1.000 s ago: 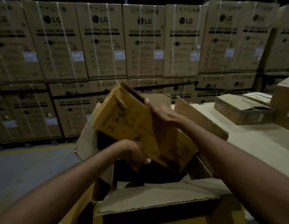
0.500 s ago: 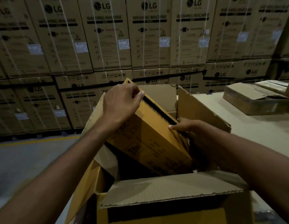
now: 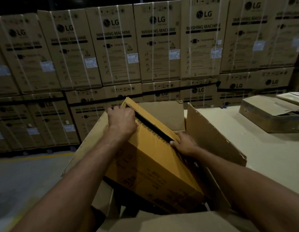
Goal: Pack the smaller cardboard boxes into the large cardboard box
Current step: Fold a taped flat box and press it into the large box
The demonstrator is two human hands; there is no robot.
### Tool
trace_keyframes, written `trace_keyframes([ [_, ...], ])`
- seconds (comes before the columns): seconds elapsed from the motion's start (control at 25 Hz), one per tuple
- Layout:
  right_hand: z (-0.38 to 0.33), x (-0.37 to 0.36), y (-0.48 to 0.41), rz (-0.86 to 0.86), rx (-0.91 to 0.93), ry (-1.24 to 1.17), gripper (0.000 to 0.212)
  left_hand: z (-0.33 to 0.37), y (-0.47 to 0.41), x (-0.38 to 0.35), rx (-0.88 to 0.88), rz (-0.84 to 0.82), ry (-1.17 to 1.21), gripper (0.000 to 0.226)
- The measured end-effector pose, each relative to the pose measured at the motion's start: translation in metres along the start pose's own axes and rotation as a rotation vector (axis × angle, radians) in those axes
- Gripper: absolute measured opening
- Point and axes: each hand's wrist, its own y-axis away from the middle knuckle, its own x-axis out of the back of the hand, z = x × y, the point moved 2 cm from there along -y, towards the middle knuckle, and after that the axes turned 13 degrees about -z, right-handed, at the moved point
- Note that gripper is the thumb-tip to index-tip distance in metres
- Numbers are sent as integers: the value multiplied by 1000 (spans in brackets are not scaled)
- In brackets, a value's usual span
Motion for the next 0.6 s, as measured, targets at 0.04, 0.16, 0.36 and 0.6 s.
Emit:
trace_keyframes([
  [0.04,-1,2,-4,4,-8,56,53,3,-4,-2,10,-2,-29,47],
  [0.16,1,2,-14,-28,-60,192,31,13,-13,-2,24,-19,-31,49],
  [0.36,4,4,-20,7,-34,275,27,2,-9,9,12,58,329,48],
  [0.6,-9,13,-5,141,-45,278,25,-12,11,15,71,-99,467,55],
])
